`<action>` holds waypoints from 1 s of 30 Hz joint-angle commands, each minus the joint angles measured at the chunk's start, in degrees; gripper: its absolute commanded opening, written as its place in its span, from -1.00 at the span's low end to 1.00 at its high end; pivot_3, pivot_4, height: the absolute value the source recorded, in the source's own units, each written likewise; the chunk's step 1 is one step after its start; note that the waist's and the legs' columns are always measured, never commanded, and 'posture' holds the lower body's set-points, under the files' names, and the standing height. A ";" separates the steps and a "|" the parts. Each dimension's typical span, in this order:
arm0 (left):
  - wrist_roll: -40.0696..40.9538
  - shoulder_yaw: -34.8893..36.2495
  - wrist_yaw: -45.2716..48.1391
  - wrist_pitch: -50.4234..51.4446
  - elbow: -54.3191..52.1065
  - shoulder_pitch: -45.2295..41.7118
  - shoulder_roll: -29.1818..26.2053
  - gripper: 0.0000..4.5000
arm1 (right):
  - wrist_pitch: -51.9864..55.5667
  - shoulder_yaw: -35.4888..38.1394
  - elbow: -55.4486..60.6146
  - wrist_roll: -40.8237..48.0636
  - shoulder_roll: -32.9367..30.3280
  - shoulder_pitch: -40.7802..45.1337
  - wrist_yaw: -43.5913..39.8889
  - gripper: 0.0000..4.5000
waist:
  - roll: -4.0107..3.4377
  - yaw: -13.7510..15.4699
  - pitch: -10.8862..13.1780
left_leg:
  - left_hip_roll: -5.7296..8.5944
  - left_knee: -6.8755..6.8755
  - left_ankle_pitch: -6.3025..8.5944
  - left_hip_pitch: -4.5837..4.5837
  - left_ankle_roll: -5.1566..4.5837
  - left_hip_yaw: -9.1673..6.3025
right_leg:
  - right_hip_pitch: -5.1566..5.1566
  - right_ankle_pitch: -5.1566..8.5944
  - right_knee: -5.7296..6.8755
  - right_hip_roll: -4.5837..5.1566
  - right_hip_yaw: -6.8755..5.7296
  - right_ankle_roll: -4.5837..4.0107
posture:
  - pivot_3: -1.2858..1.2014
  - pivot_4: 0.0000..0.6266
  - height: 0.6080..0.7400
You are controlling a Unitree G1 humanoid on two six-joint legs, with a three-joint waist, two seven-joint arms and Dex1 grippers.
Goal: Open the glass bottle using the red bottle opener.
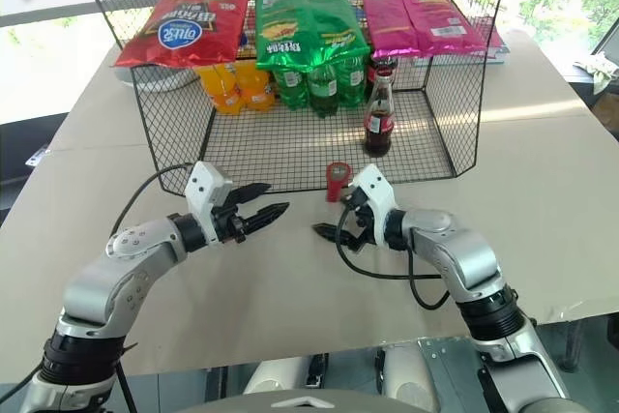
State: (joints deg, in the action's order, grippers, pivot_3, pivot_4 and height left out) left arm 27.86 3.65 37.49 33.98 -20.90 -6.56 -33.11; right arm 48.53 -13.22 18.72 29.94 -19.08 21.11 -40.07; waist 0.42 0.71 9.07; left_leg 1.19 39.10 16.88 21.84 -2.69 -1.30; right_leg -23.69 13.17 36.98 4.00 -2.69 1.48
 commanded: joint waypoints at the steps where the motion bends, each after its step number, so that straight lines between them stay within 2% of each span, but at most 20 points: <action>1: 1.38 0.57 -0.87 0.97 -1.14 -1.30 1.12 0.36 | -0.98 3.66 2.37 1.02 0.02 -0.34 1.67 1.00 | 0.02 0.07 -0.01 | 0.01 0.00 0.00 0.00 0.00 0.00 | 0.01 0.00 0.00 0.01 0.00 0.00 | 0.03 -0.52 1.00; 6: -0.82 -2.70 -2.37 3.24 1.96 -6.76 2.46 0.36 | -2.48 5.35 1.37 -0.98 -0.29 -0.75 4.71 1.00 | 0.02 0.11 -0.01 | 0.07 0.02 -0.01 -0.01 0.01 -0.04 | 0.01 0.00 0.09 -0.02 -0.06 0.00 | 0.03 -0.52 1.00; 9: -1.91 -6.02 -2.95 5.22 3.87 -11.03 3.83 0.36 | -5.57 5.27 5.14 -1.19 -3.14 -3.54 2.18 1.00 | 0.02 0.12 -0.01 | 0.08 0.02 -0.01 -0.01 0.01 -0.03 | 0.01 0.00 0.11 -0.06 -0.04 0.00 | 0.03 -0.52 1.00; 14: -6.97 -14.32 -1.49 6.98 8.36 -18.38 4.16 0.36 | -19.45 7.18 13.41 -4.89 -10.67 -13.40 -4.36 1.00 | 0.02 0.29 -0.01 | 0.15 0.02 0.00 0.10 0.00 -0.05 | 0.00 0.01 -0.01 -0.16 -0.09 0.03 | 0.03 -0.52 1.00; 19: -11.50 -18.69 -3.30 8.13 12.11 -22.57 6.57 0.36 | -27.72 10.69 17.19 -8.43 -15.84 -22.12 -5.12 1.00 | 0.08 -0.21 0.02 | 0.14 0.03 0.00 0.04 -0.01 0.06 | 0.02 -0.02 -0.04 -0.21 0.06 0.10 | 0.03 -0.52 1.00; 24: -18.17 -24.96 -6.72 11.32 17.54 -25.89 9.67 0.36 | -27.53 16.12 22.80 -7.76 -16.58 -29.63 -1.71 1.00 | 0.11 0.21 0.01 | 0.07 0.05 0.00 0.00 -0.01 -0.06 | 0.03 -0.02 0.10 -0.28 -0.05 0.10 | 0.03 -0.52 1.00; 27: -19.35 -25.17 -7.83 13.03 19.41 -26.85 11.69 0.36 | -26.73 16.81 25.03 -7.76 -16.43 -31.08 -0.11 1.00 | 0.10 0.16 0.00 | 0.07 0.10 0.03 -0.09 -0.07 -0.01 | 0.13 -0.02 0.12 -0.27 0.02 0.10 | 0.03 -0.52 1.00; 28: -19.65 -25.09 -7.95 13.23 19.67 -27.00 12.19 0.14 | -26.47 16.92 25.50 -7.78 -16.42 -31.32 0.35 1.00 | 0.12 0.21 -0.01 | 0.07 0.11 0.13 -0.09 -0.25 -0.02 | 0.14 -0.02 0.12 -0.27 0.01 0.11 | 0.03 -0.52 1.00; 29: -19.95 -25.07 -7.90 13.34 19.84 -27.07 12.54 0.03 | -26.30 17.01 25.93 -7.83 -16.45 -31.64 0.72 1.00 | 0.12 0.26 -0.02 | 0.07 0.14 0.13 -0.10 -0.26 -0.04 | 0.17 -0.02 0.12 -0.27 -0.01 0.11 | 0.03 -0.52 1.00; 30: -20.34 -25.06 -7.81 13.27 19.97 -27.08 12.67 -0.23 | -26.17 17.17 26.38 -7.82 -16.52 -32.08 1.02 1.00 | 0.12 0.27 -0.02 | 0.07 0.15 0.13 -0.10 -0.25 -0.05 | 0.19 -0.02 0.12 -0.26 -0.03 0.11 | 0.03 -0.52 1.00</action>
State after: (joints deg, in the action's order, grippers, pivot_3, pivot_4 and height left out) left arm 7.99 -20.20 29.25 46.36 -1.70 -33.93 -21.05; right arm 22.35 2.29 42.52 21.68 -35.45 -10.45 -39.80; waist 0.54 0.98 9.05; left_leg 1.27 39.25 17.01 21.74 -2.93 -1.35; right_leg -23.49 13.16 37.10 3.75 -2.72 1.59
